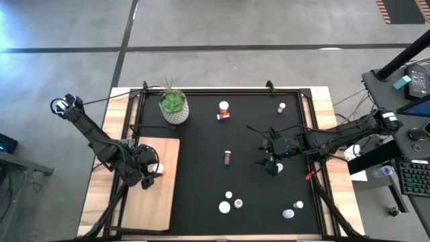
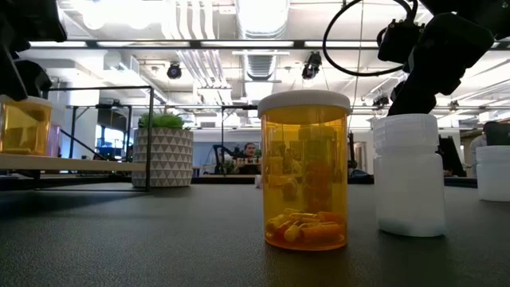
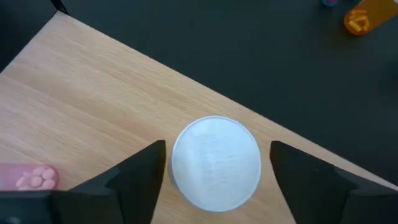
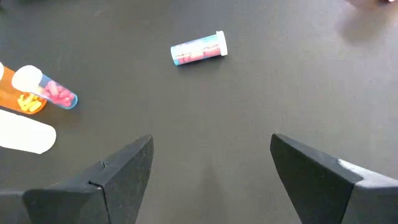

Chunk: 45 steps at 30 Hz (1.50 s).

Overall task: Pick and place medicine bottles onto shelf by color
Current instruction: Put the center orange pill bottle on the shelf

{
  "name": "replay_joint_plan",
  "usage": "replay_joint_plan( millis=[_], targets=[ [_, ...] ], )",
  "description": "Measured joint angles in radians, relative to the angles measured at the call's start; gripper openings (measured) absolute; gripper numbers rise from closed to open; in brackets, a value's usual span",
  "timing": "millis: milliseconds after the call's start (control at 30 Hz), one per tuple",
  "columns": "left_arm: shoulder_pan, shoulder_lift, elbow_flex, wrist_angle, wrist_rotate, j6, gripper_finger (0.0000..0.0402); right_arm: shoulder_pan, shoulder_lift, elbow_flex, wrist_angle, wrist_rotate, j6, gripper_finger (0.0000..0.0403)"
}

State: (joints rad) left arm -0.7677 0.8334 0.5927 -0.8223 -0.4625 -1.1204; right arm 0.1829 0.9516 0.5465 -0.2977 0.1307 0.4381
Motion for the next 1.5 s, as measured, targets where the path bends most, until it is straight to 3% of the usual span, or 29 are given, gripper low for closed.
replay_joint_plan(
  millis=[167,567,767,1133,1267,1500],
  targets=[
    [0.001,0.002,0.032,-0.004,-0.001,-0.026,0.0296,0.0,0.0,0.0,0.0,0.0,0.0,0.0315],
    [0.007,0.03,0.128,-0.057,0.027,-0.158,0.0298,0.0,0.0,0.0,0.0,0.0,0.0,0.0315],
    [0.088,0.082,0.203,-0.154,0.045,-0.161,0.0298,0.0,0.0,0.0,0.0,0.0,0.0,0.0315],
    [0.338,0.321,0.408,-0.362,0.398,-0.195,0.0298,0.0,0.0,0.0,0.0,0.0,0.0,0.0315],
    [0.39,0.431,0.483,-0.486,0.448,-0.24,0.0298,0.0,0.0,0.0,0.0,0.0,0.0,0.0315],
    [0.409,0.51,0.529,-0.473,0.481,-0.368,0.0297,0.0,0.0,0.0,0.0,0.0,0.0,0.0315]
  ],
)
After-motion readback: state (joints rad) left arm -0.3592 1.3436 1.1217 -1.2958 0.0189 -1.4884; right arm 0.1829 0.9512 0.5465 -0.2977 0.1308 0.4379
